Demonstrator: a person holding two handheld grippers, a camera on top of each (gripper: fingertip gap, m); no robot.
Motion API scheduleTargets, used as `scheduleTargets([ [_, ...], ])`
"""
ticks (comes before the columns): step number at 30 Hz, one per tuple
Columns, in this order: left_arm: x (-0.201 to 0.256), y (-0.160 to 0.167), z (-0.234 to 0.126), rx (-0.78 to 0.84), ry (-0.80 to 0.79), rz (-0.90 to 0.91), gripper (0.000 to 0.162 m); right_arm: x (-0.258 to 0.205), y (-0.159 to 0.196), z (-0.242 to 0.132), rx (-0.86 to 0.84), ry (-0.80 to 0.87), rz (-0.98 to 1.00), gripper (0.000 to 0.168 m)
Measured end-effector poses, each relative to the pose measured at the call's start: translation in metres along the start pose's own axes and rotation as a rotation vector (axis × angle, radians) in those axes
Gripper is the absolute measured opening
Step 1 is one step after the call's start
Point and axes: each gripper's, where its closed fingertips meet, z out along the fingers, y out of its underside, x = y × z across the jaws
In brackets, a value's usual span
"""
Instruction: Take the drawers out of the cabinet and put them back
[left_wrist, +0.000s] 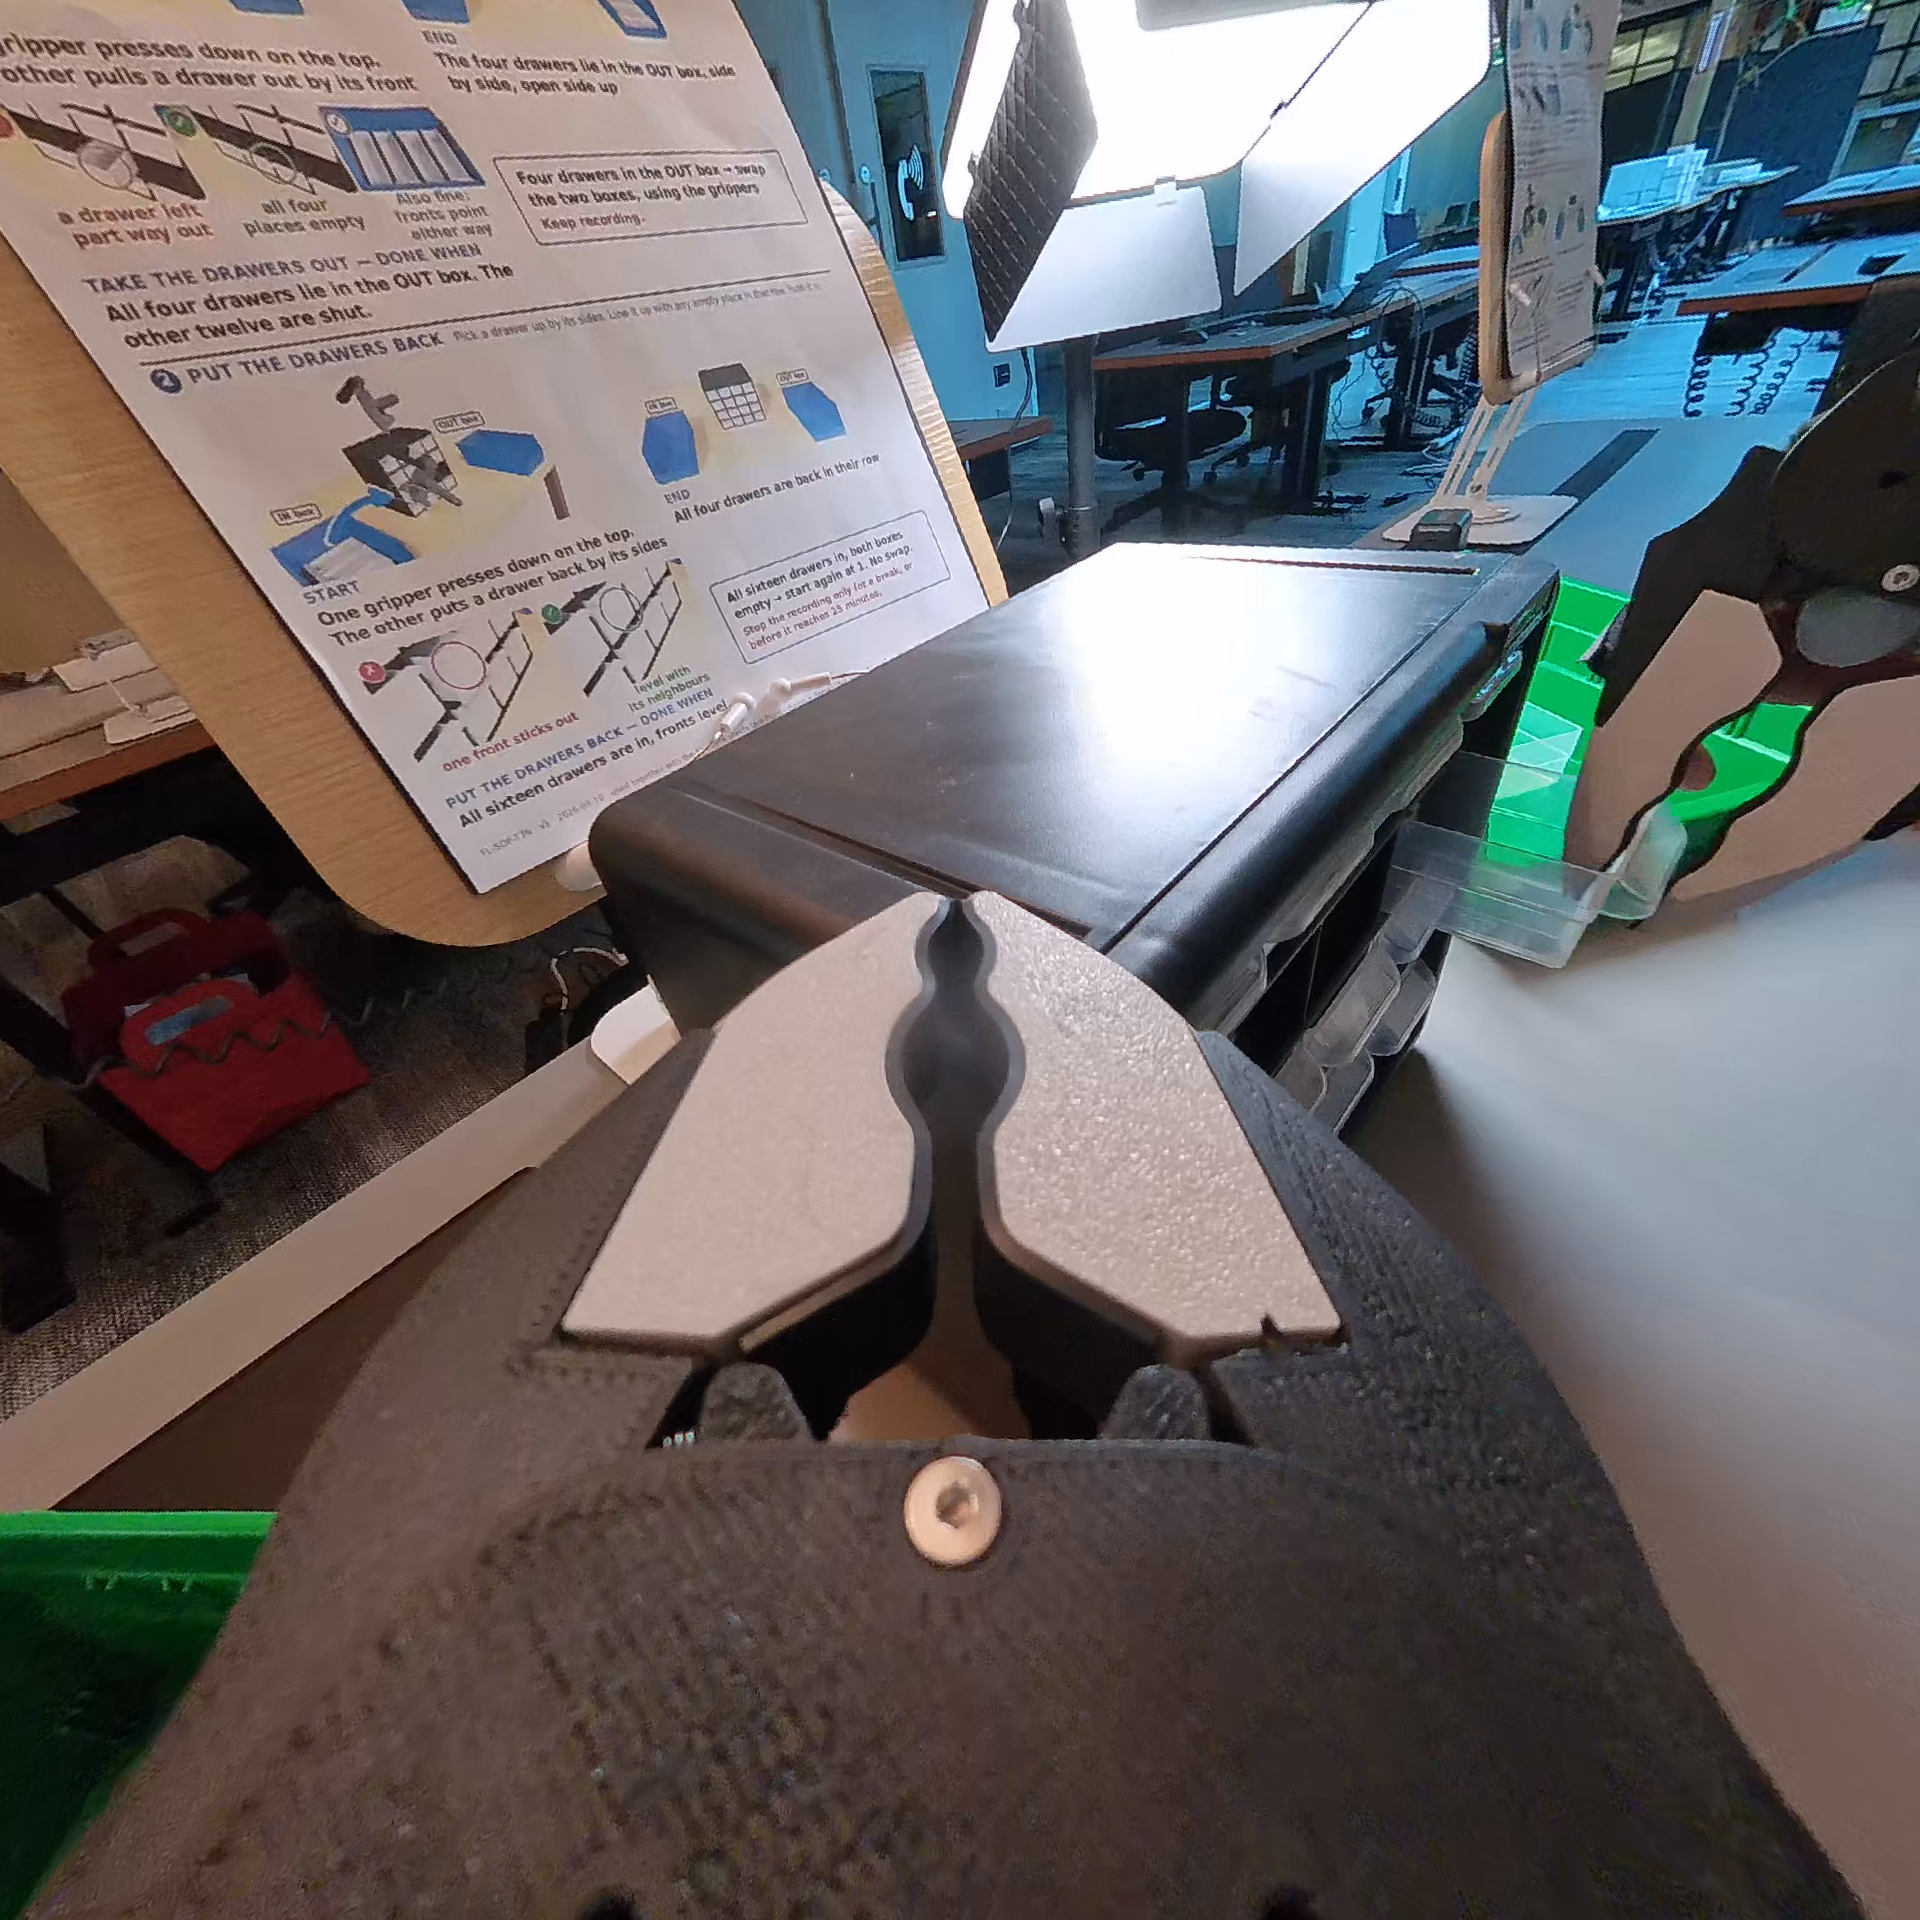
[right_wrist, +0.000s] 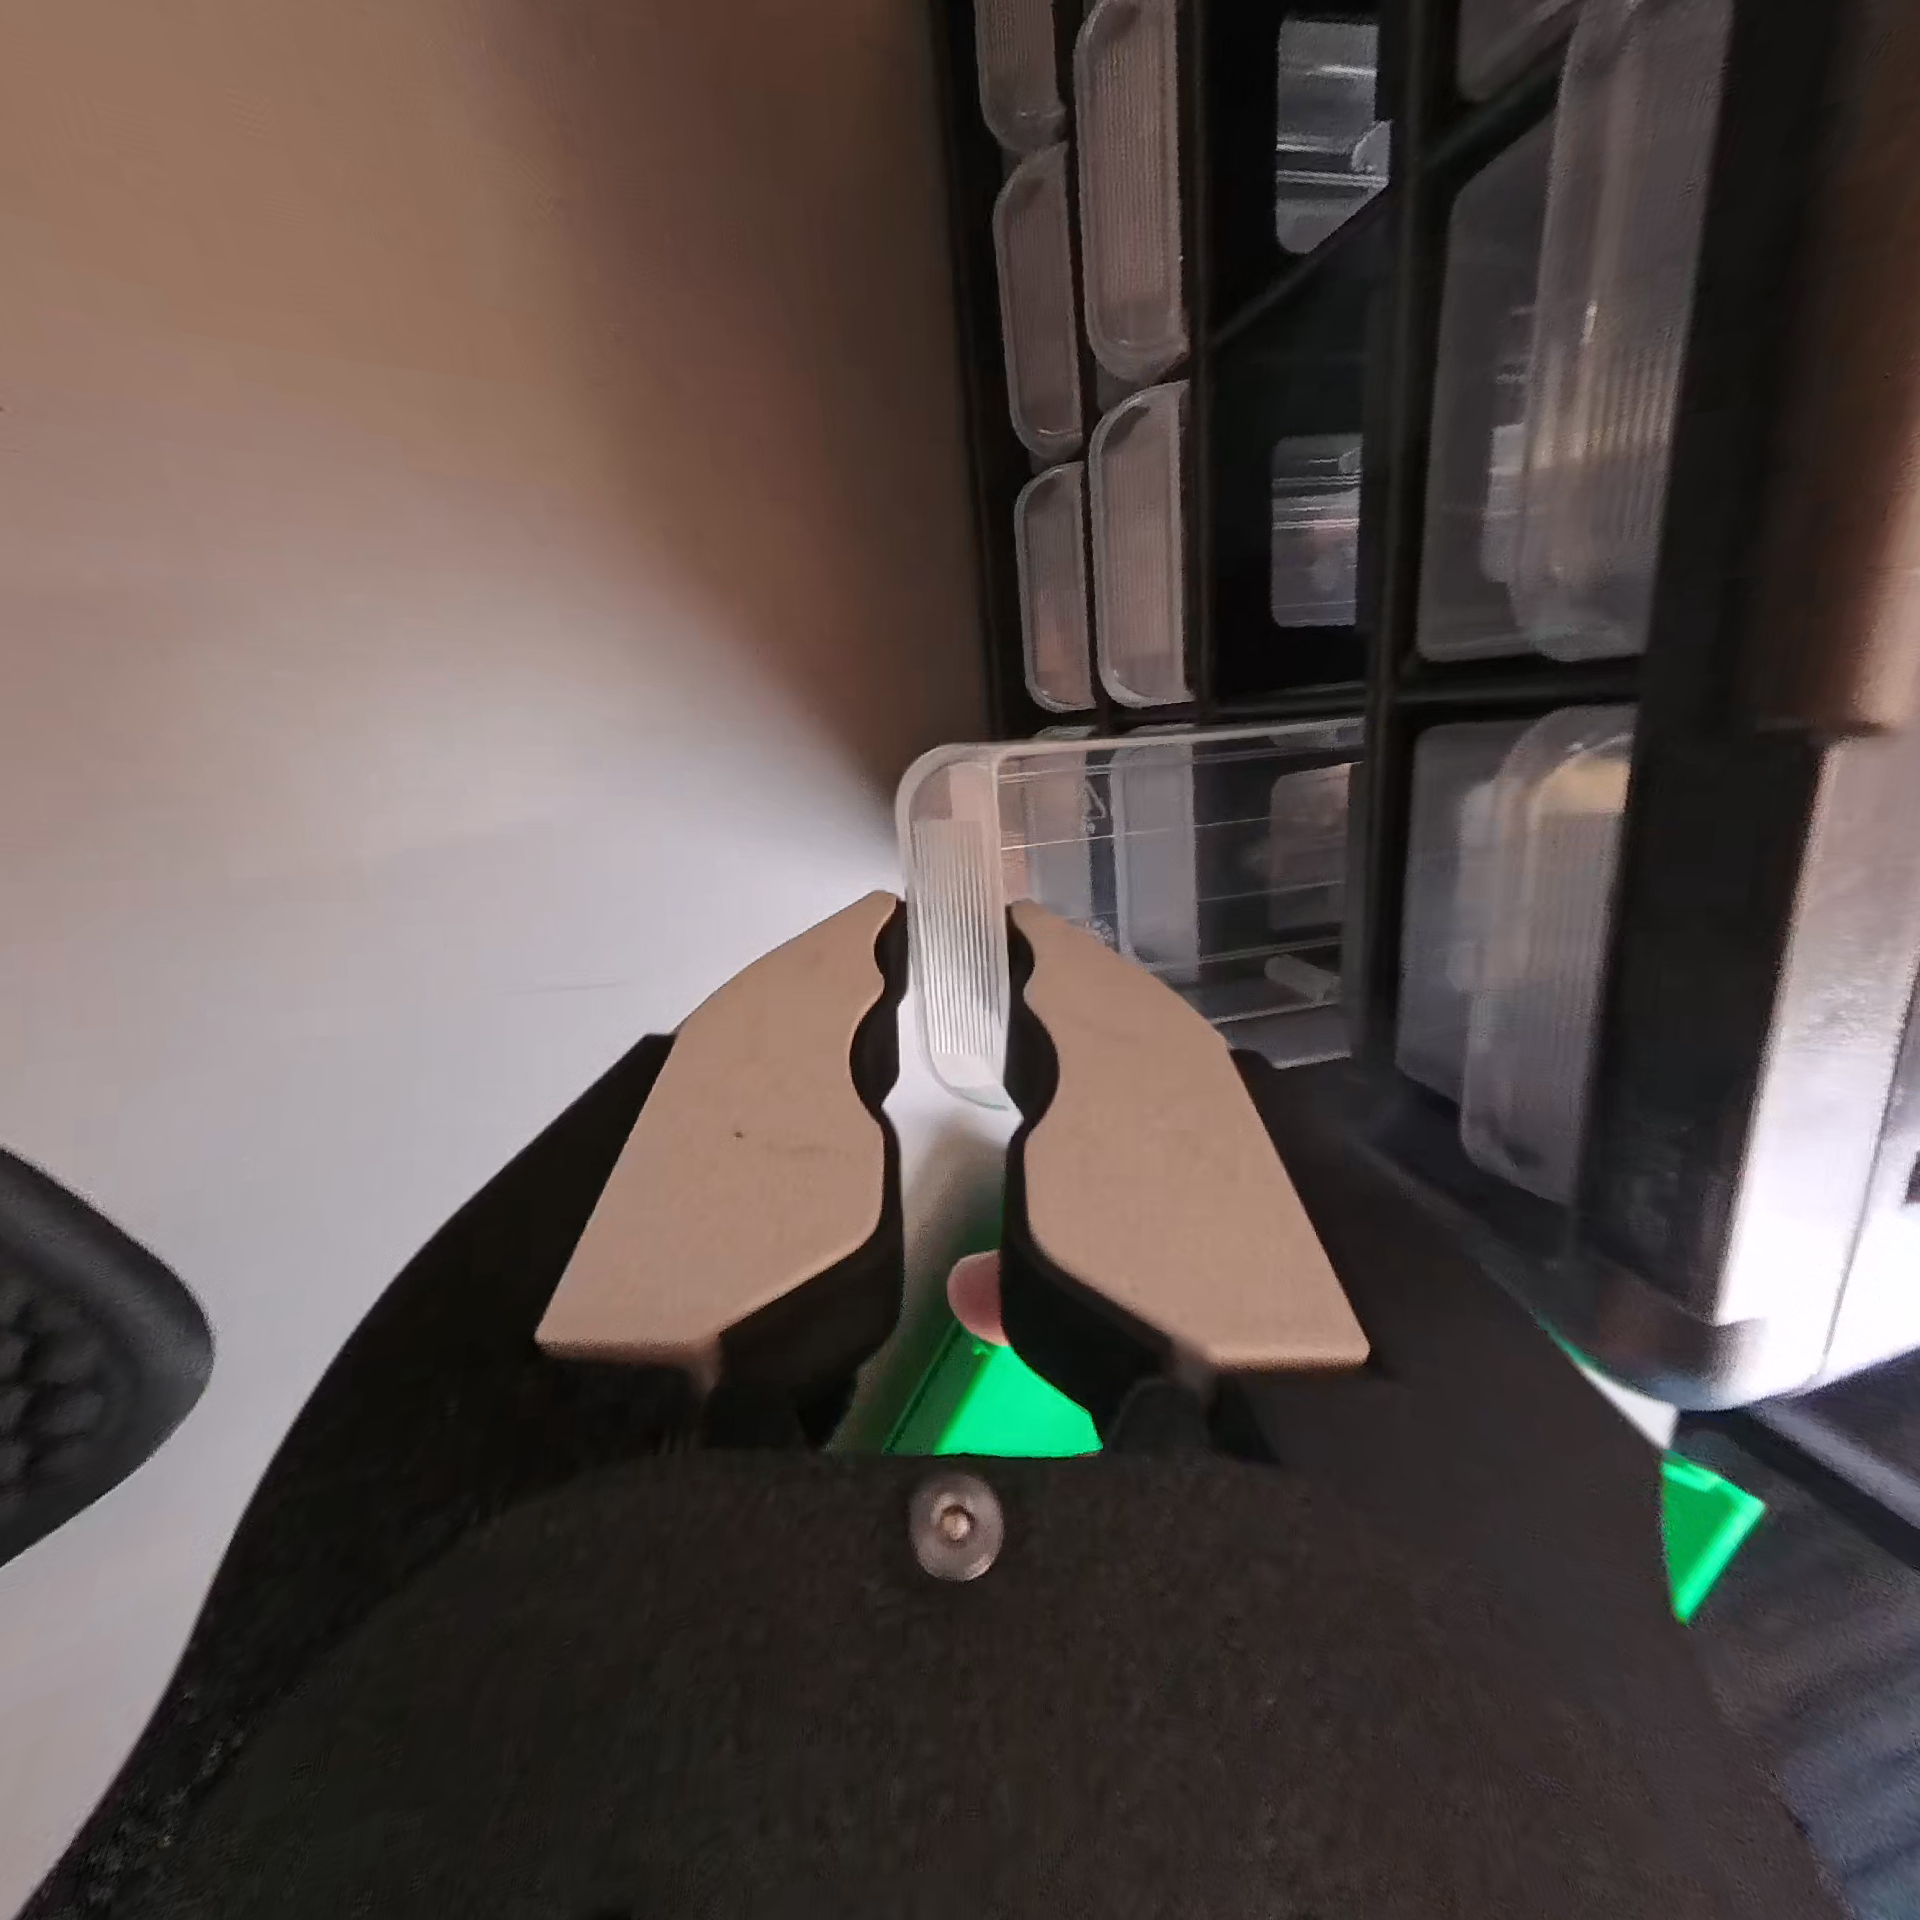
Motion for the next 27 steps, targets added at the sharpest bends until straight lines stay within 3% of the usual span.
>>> scheduleTargets([
  [9,0.000,0.000,0.000,-0.002,-0.003,0.004,0.000,-0.048,-0.004,-0.021,0.026,-0.217,0.062,0.014],
  [27,0.000,0.000,0.000,0.001,-0.009,-0.002,0.000,-0.107,-0.022,-0.080,0.252,-0.413,0.201,0.014],
])
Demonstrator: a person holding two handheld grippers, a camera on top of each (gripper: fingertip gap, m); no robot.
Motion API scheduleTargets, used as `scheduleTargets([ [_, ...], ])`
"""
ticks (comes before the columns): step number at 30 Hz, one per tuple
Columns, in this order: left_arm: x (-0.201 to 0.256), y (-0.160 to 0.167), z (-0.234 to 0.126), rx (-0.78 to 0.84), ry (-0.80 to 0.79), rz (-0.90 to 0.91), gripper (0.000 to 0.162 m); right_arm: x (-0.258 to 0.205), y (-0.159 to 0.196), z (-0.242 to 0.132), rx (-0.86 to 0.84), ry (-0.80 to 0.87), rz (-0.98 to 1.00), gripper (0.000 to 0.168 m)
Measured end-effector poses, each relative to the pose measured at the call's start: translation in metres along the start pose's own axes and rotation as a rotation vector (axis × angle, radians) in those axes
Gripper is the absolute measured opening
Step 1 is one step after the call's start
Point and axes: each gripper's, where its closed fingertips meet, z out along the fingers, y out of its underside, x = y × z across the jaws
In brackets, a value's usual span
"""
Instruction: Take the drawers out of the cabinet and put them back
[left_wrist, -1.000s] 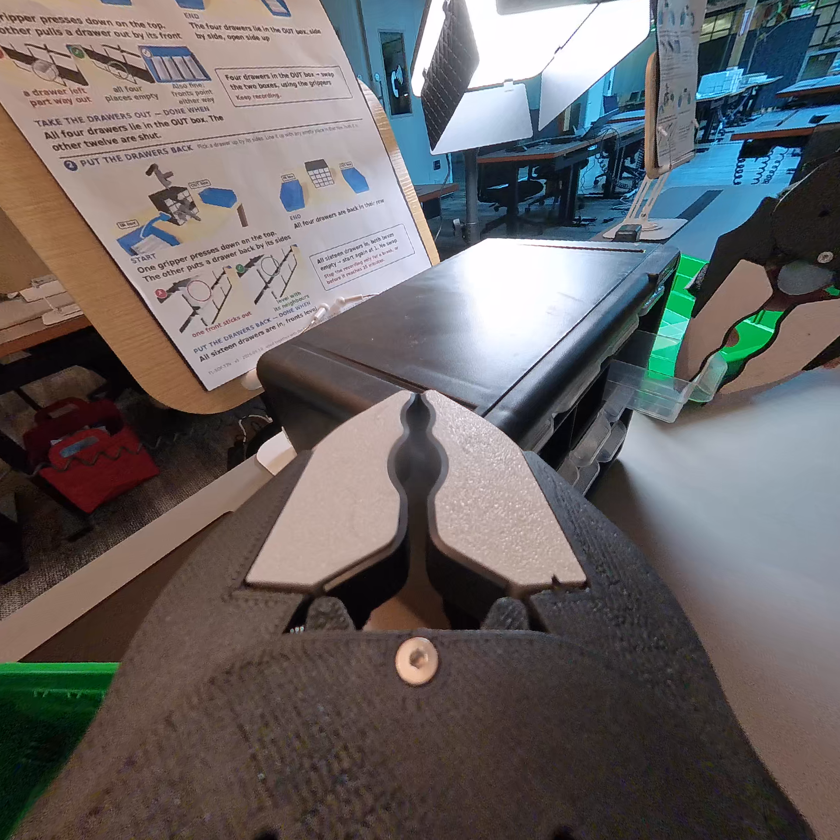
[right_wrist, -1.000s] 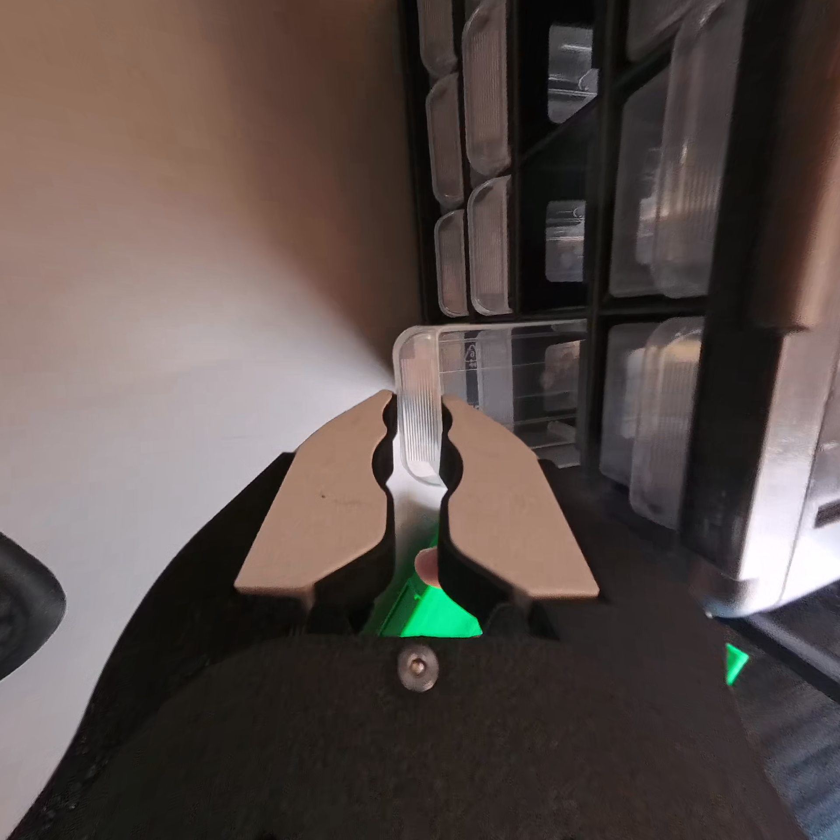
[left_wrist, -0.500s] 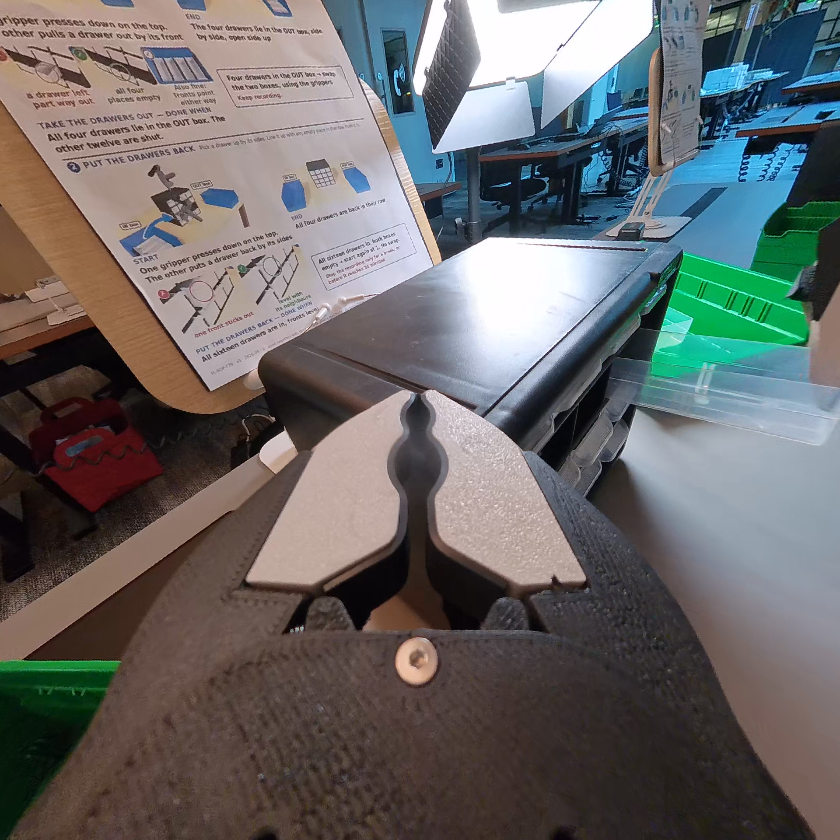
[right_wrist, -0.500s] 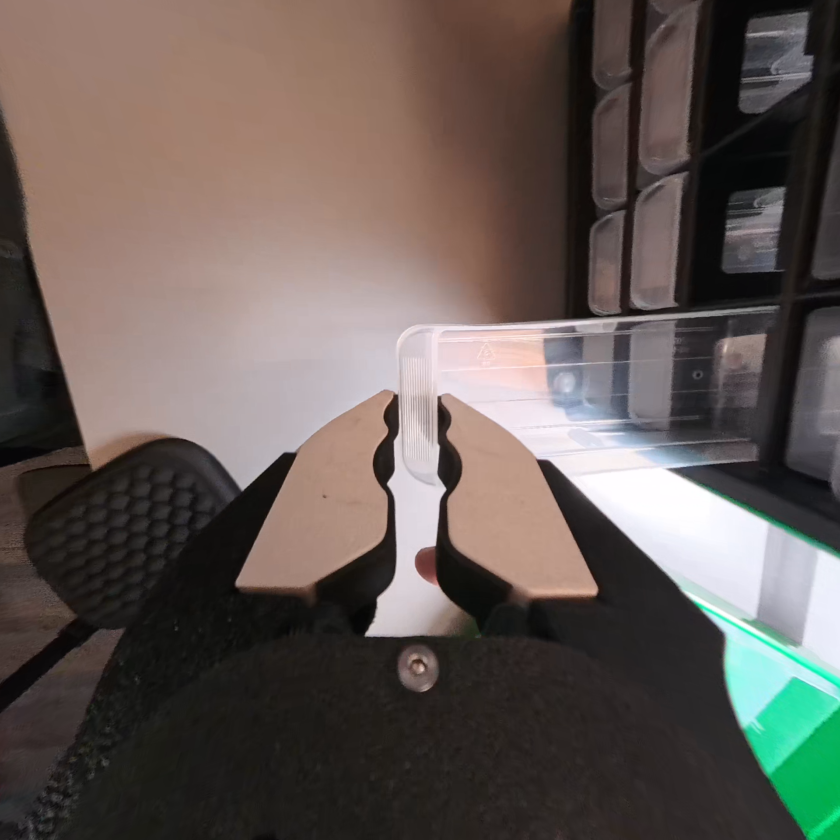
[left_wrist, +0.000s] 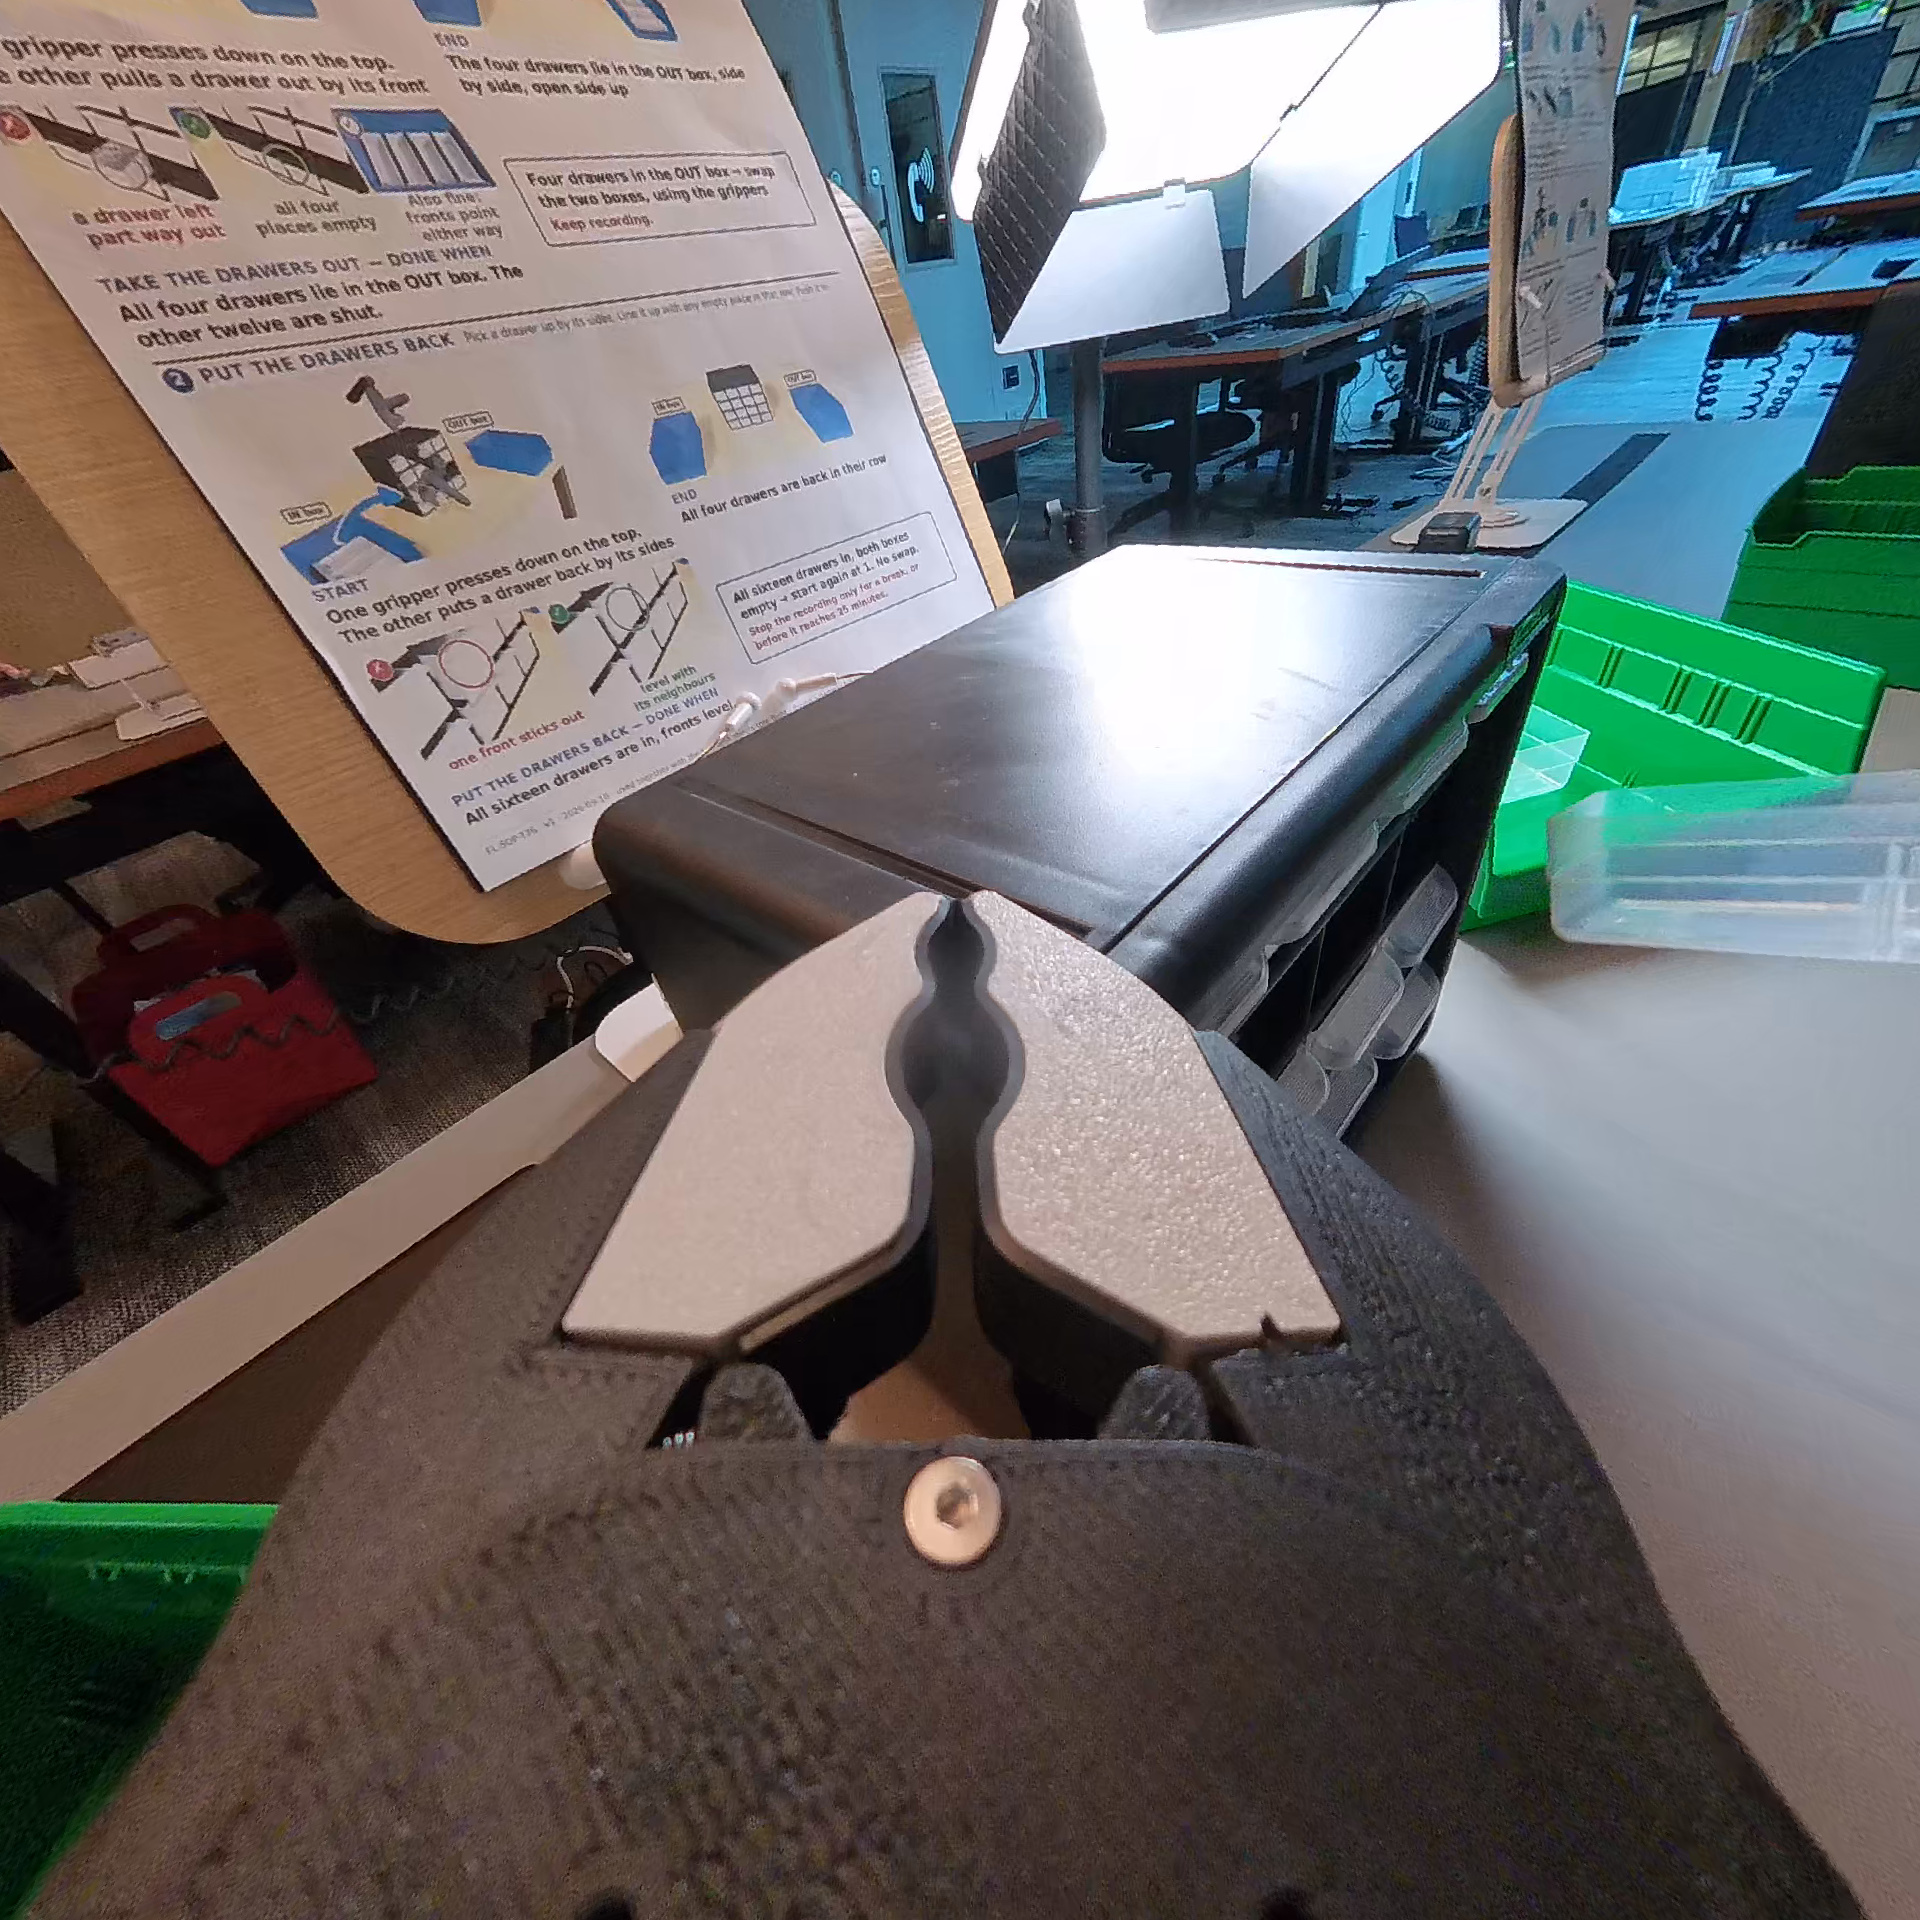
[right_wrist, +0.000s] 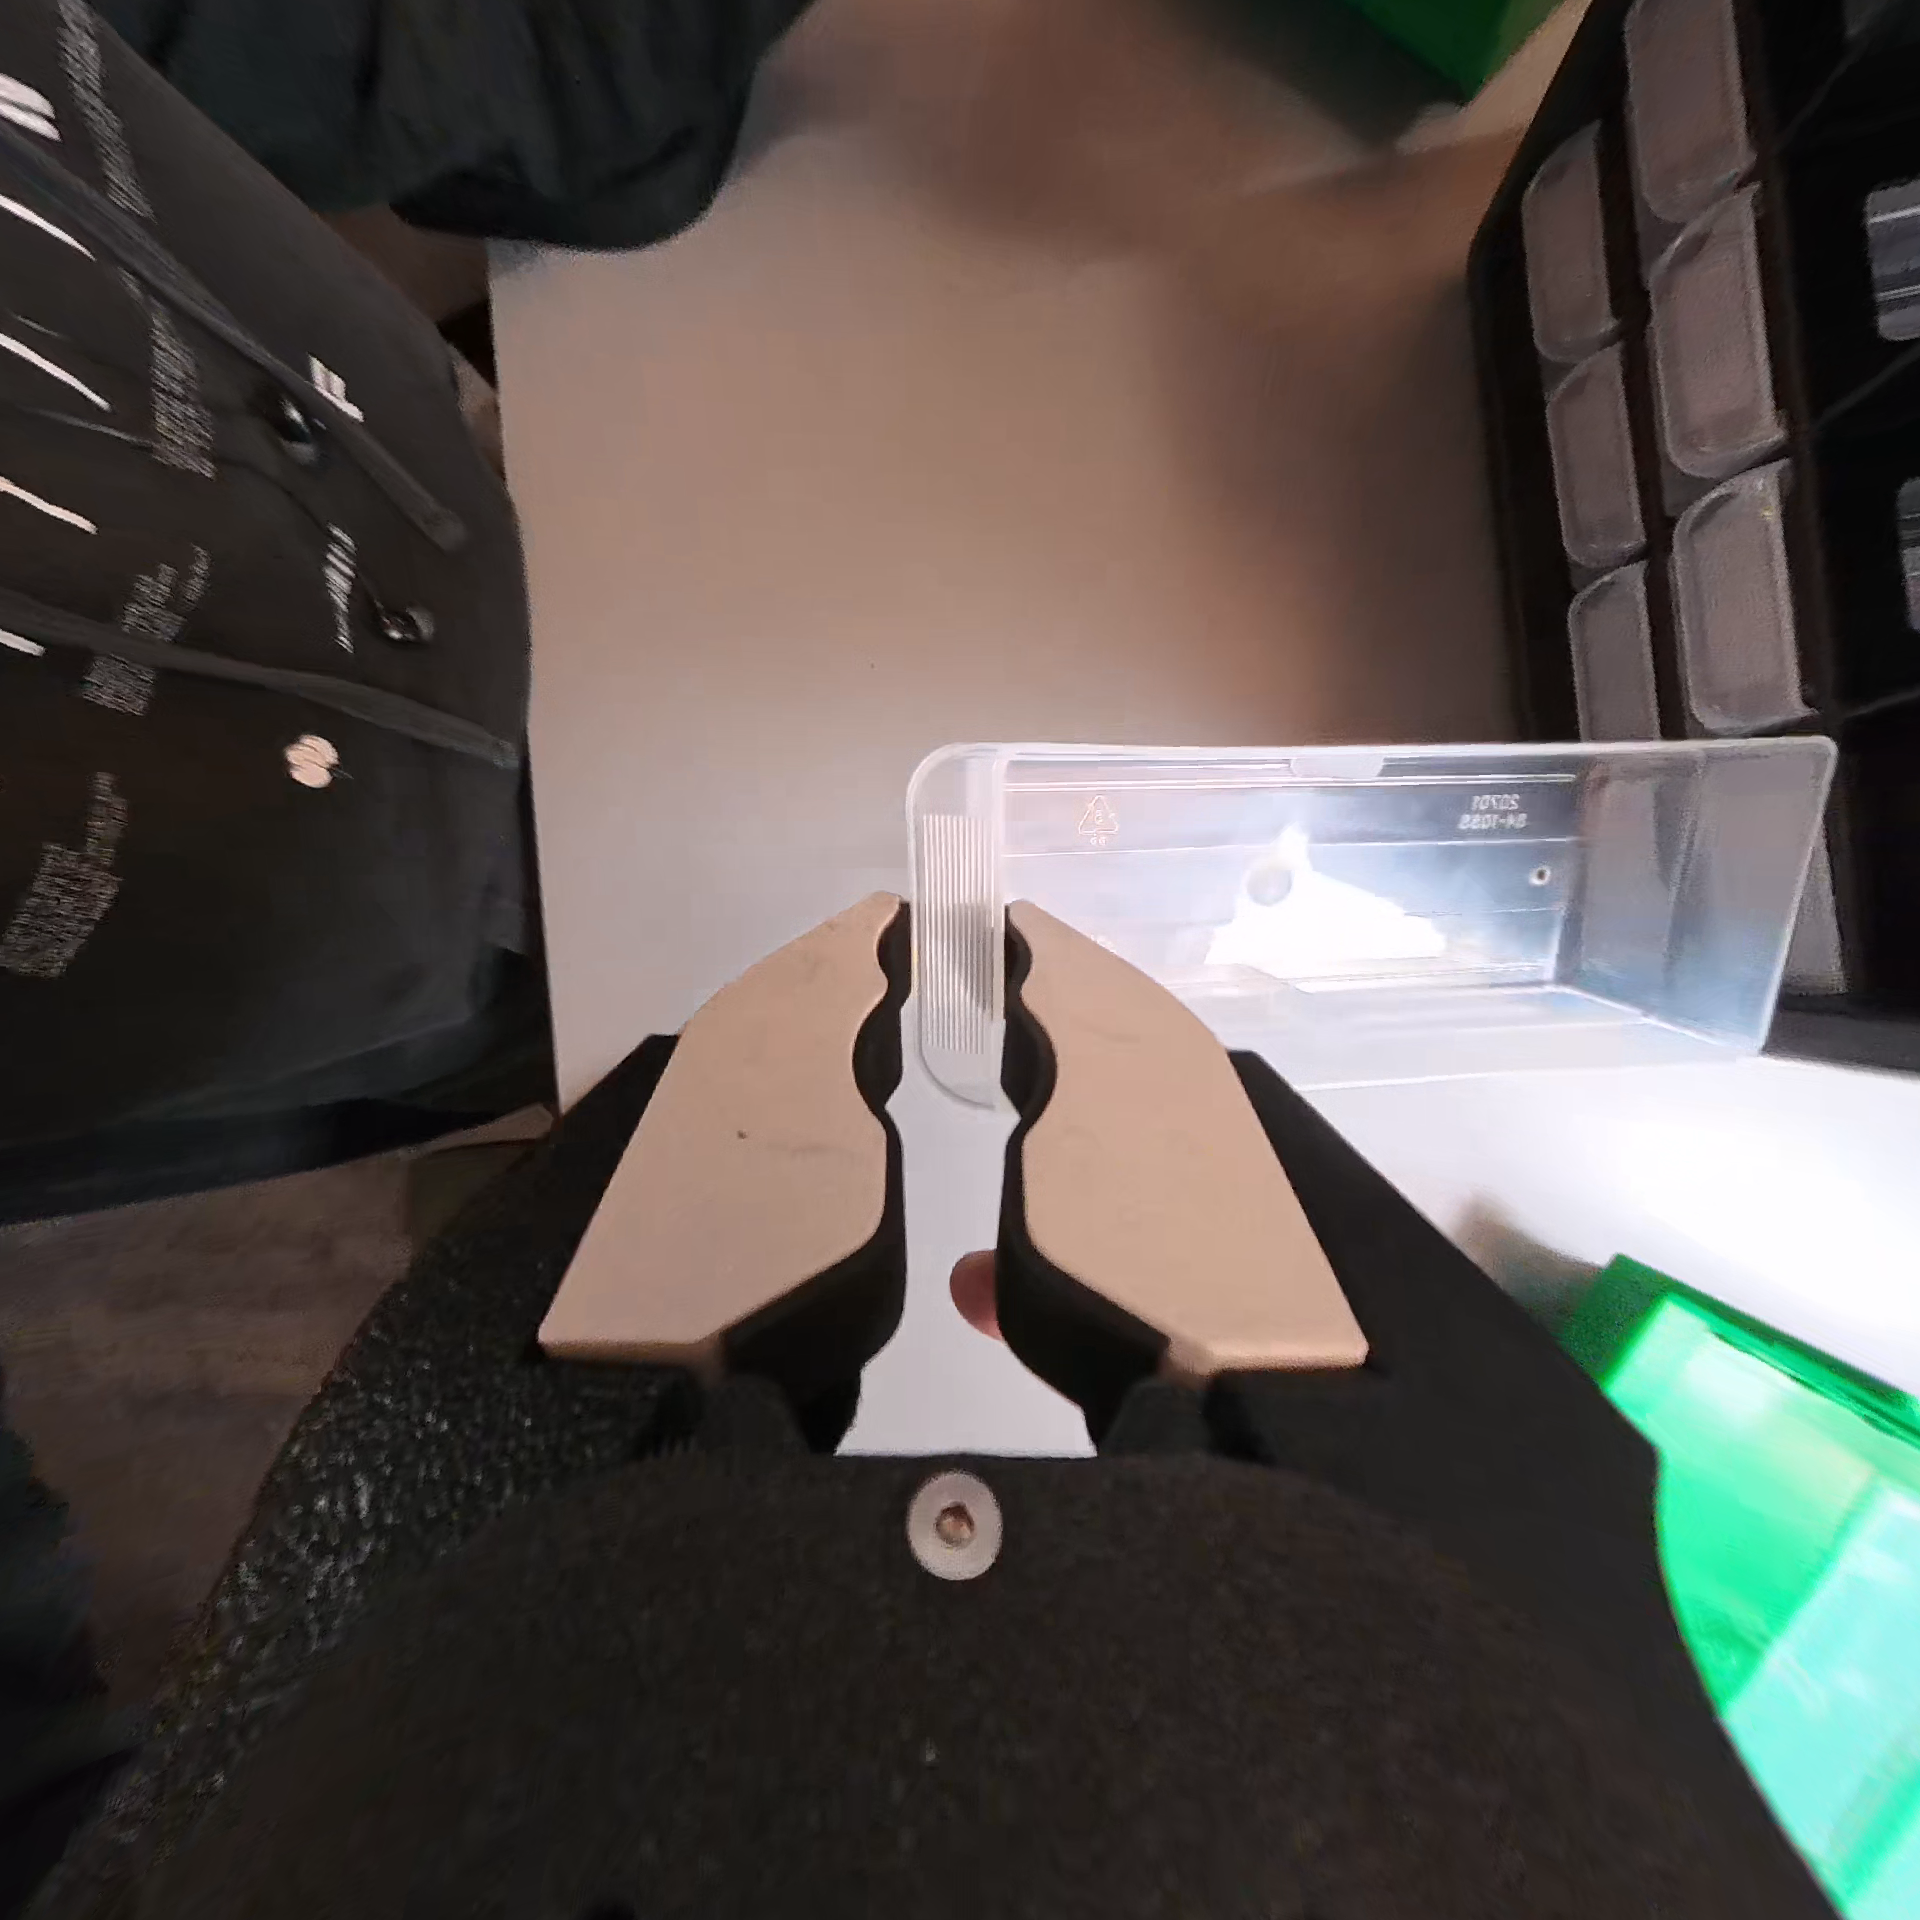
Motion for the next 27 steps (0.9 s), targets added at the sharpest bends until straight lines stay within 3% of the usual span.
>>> scheduleTargets([
  [5,0.000,0.000,0.000,-0.001,-0.003,0.001,0.000,-0.005,0.006,-0.022,0.095,0.027,0.072,0.014],
  [10,0.000,0.000,0.000,-0.003,-0.009,0.001,0.000,0.018,0.027,-0.044,0.148,0.180,0.205,0.014],
  [27,0.003,0.000,-0.001,-0.009,-0.004,0.009,0.000,0.110,0.109,-0.051,0.345,0.487,0.998,0.014],
])
